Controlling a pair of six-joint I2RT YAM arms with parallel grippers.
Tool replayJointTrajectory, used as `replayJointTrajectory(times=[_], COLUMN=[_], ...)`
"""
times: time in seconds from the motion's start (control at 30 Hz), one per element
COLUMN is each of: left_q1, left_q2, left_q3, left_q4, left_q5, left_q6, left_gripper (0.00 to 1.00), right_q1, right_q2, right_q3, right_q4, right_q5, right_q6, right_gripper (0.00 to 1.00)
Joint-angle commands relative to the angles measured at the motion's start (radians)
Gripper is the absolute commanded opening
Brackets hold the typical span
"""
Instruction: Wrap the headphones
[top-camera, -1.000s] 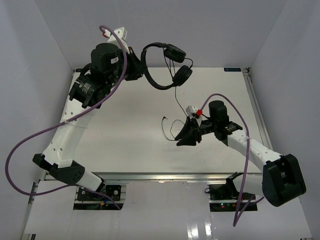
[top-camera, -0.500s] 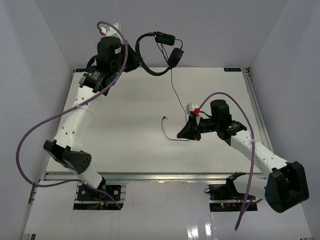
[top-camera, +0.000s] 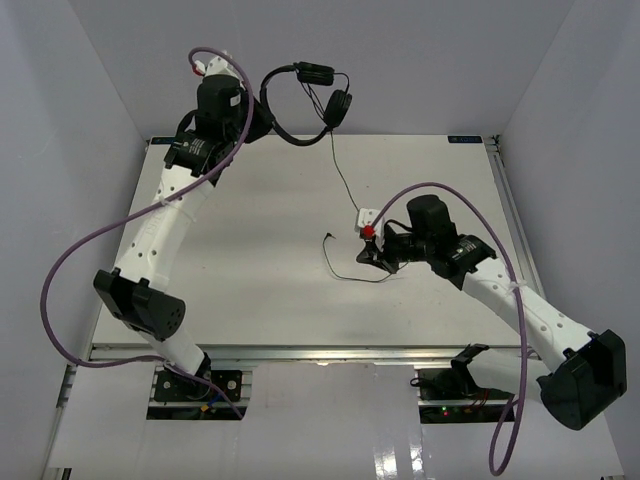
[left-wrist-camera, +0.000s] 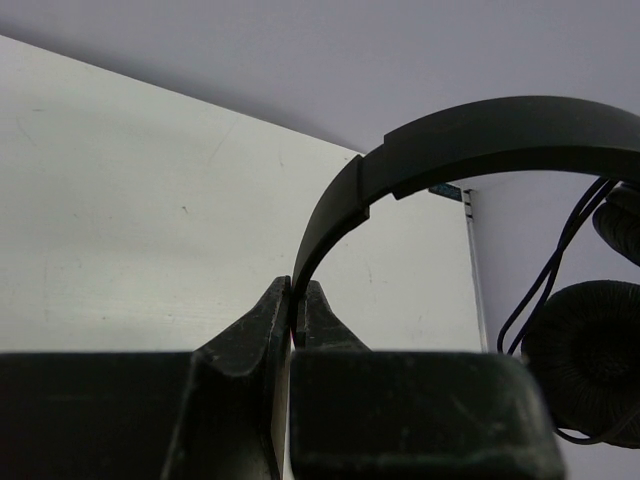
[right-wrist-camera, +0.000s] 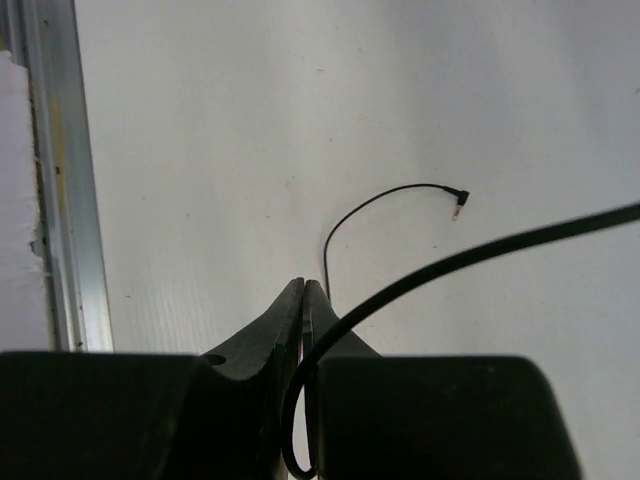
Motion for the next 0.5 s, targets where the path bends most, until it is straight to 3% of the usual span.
replayJointTrajectory(times=[0.0, 0.1, 0.2, 0.47], left_q1=[0.003, -0.005, -0.027, -0.212], left_q2=[0.098, 0.113, 0.104, 0.076], left_q3=[0.023, -0.038, -0.191, -0.49], left_q4=[-0.004, -0.005, 0.024, 0.096], left_q5=[-0.044, -0.047, -0.069, -0.085], left_q6=[0.076, 0.128, 0.188, 0.282], left_gripper=[0.0, 0.0, 0.0, 0.0], right_q1=[0.112, 0.131, 0.139, 0.158], right_q2=[-0.035, -0.036, -0.013, 0.069], right_q3=[0.119, 0.16, 0.225, 0.327], right_q4=[-0.16, -0.182, -0.173, -0.103], right_q5=[0.348, 0.49, 0.642, 0.793], right_q6=[-0.171, -0.224, -0.293, -0.375], right_gripper=[0.08, 0.08, 0.08, 0.08])
